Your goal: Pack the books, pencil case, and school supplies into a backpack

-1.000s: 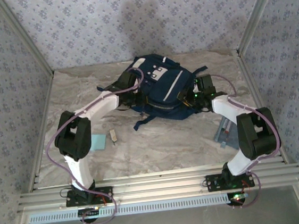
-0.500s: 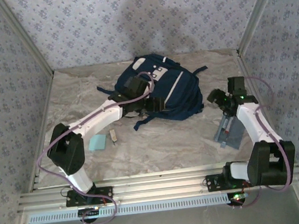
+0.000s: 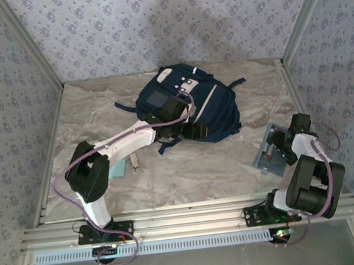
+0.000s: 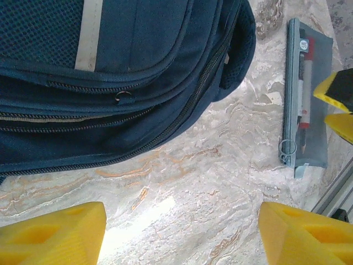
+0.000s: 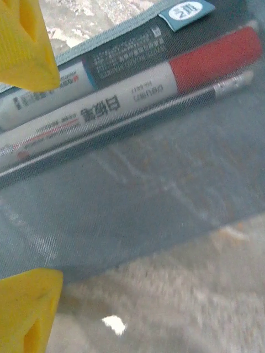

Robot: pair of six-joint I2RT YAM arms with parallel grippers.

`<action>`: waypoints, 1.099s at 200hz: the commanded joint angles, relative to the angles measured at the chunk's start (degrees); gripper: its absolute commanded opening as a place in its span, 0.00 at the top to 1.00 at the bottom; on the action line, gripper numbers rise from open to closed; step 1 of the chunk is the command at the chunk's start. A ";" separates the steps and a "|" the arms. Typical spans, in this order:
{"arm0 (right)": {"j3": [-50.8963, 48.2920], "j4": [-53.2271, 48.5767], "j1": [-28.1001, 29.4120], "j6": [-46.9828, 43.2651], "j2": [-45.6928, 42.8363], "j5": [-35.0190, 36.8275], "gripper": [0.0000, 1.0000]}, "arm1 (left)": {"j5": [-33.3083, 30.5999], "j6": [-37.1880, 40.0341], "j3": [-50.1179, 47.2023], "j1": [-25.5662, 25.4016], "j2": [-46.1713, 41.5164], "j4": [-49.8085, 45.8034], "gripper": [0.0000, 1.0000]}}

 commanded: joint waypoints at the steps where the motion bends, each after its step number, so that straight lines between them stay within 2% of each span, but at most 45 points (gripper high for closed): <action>1: 0.07 4.65 0.26 -1.75 2.51 -6.01 0.26 | 0.61 -0.44 2.87 0.02 -0.04 0.15 0.27; 15: 0.23 6.18 0.44 -2.04 3.69 -7.88 0.42 | 0.56 -0.69 2.89 0.05 -0.04 0.14 0.27; 36: 0.72 7.28 1.97 -3.20 3.93 -9.20 0.74 | 0.52 -1.00 2.79 0.10 -0.22 0.23 0.27; 65: 3.20 4.73 6.74 -6.83 3.20 -6.48 1.00 | 0.70 -1.72 2.61 0.16 0.03 0.73 0.27; 93: 5.40 2.11 9.01 -8.03 1.96 -5.22 1.00 | 1.48 -2.30 2.78 0.23 0.38 1.09 0.27; 124: 7.82 -0.71 10.73 -8.47 -2.38 -7.59 1.00 | 4.18 -4.72 1.67 1.13 0.62 3.79 0.26; 145: 9.30 -3.69 11.79 -7.87 -5.73 -3.78 1.00 | 5.72 -6.34 1.02 1.72 0.85 5.67 0.22; 168: 9.61 -7.27 10.59 -9.19 -5.19 -1.90 0.57 | 5.97 -6.27 1.22 1.75 0.92 5.87 0.22; 175: 9.55 -7.27 9.81 -9.36 -4.54 -1.71 0.49 | 6.05 -6.32 1.29 1.71 0.93 5.86 0.22; 188: 9.51 -6.63 8.05 -9.89 -2.93 -1.63 0.41 | 6.14 -6.25 1.20 1.77 0.93 5.73 0.22; 209: 10.26 -3.98 3.34 -10.64 0.52 -3.30 0.38 | 5.82 -6.33 0.71 1.71 0.59 5.57 0.16; 220: 10.95 -2.07 0.78 -10.55 2.70 -4.25 0.36 | 5.79 -6.51 -0.01 1.73 0.19 6.18 0.04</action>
